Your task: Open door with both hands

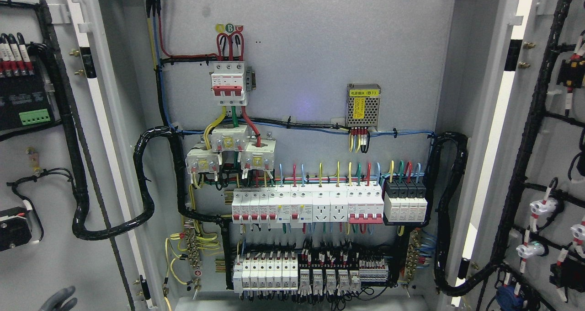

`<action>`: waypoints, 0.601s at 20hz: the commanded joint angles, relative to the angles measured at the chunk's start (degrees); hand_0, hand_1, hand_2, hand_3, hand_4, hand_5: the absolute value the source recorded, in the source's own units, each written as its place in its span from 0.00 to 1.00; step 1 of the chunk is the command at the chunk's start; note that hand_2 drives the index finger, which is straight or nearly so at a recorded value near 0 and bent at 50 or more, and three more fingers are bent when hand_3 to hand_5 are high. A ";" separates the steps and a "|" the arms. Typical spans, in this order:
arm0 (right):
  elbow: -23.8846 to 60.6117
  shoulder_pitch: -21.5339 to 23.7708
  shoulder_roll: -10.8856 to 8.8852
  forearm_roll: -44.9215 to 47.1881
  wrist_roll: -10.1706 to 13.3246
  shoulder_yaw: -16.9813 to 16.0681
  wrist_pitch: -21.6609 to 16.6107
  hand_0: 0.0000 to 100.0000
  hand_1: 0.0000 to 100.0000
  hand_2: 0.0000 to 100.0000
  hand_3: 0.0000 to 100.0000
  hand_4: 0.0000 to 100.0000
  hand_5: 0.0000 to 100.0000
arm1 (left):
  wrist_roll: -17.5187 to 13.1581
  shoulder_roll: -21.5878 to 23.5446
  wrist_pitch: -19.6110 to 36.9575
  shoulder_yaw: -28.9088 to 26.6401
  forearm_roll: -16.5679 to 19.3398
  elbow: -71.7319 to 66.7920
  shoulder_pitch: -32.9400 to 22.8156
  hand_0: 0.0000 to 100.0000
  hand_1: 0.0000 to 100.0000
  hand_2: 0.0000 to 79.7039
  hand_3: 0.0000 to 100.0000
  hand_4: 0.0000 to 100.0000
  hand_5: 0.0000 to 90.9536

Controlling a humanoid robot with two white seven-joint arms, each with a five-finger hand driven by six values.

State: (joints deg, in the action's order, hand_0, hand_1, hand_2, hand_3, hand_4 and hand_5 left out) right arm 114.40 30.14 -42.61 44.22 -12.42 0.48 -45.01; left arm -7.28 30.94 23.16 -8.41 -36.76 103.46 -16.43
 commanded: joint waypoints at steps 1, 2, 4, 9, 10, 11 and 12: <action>-2.86 -0.79 0.42 -2.64 0.12 15.76 -5.71 0.11 0.00 0.00 0.00 0.00 0.00 | -0.19 -2.29 -0.49 5.94 3.17 2.63 -4.13 0.00 0.00 0.00 0.00 0.03 0.00; -3.92 -0.87 0.69 -3.25 0.12 17.78 -5.79 0.11 0.00 0.00 0.00 0.00 0.00 | -0.19 -3.08 -0.66 6.29 3.96 2.54 -5.01 0.00 0.00 0.00 0.00 0.03 0.00; -6.64 -1.05 1.65 -5.36 0.12 21.21 -5.79 0.11 0.00 0.00 0.00 0.00 0.00 | -0.19 -4.74 -0.93 7.08 6.86 2.19 -7.03 0.00 0.00 0.00 0.00 0.03 0.00; -14.46 -1.66 5.87 -9.14 0.12 29.48 -5.79 0.11 0.00 0.00 0.00 0.00 0.00 | -0.19 -9.32 -5.93 8.40 11.44 1.58 -11.17 0.00 0.00 0.00 0.00 0.03 0.00; -15.43 -1.66 6.40 -9.15 0.12 30.19 -5.79 0.11 0.00 0.00 0.00 0.00 0.00 | -0.19 -9.93 -7.07 8.75 12.14 1.23 -11.61 0.00 0.00 0.00 0.00 0.03 0.00; -16.83 -1.66 7.27 -9.15 0.12 30.54 -5.79 0.11 0.00 0.00 0.00 0.00 0.00 | -0.19 -10.63 -8.30 8.76 12.76 0.79 -12.31 0.00 0.00 0.00 0.00 0.03 0.00; -18.24 -1.58 8.41 -9.15 0.12 30.55 -5.88 0.11 0.00 0.00 0.00 0.00 0.00 | -0.19 -11.16 -9.53 8.93 13.37 0.17 -13.18 0.00 0.00 0.00 0.00 0.03 0.00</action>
State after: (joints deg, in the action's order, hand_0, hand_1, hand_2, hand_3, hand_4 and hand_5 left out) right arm 106.70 28.85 -39.61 37.16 -12.37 17.54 -45.01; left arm -7.63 25.89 16.64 -3.06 -27.42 104.60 -25.49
